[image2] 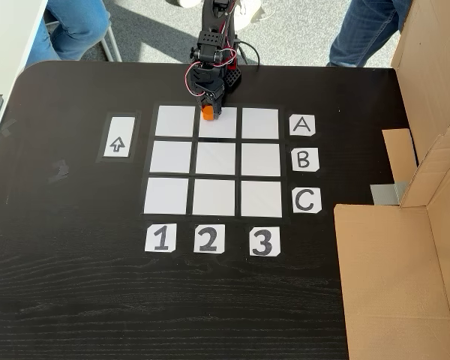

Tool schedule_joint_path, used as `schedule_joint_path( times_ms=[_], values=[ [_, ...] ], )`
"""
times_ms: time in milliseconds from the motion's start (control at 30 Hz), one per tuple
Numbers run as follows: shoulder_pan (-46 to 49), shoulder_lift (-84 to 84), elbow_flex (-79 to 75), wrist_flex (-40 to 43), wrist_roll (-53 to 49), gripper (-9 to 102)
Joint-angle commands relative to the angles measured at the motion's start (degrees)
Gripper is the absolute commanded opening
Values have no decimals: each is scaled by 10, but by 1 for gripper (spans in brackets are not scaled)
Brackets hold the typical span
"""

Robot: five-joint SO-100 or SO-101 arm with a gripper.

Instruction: Pick up the round, orange token and place it in the grid on square A2.

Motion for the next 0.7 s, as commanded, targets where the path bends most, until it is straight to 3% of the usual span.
schedule_joint_path(
  times_ms=[0,333,667],
  values=[
    [-4,-5,0,-5,-3,-1],
    [2,-4,6,-15,-1,1],
    [0,1,21,-33,-8,21]
  ],
)
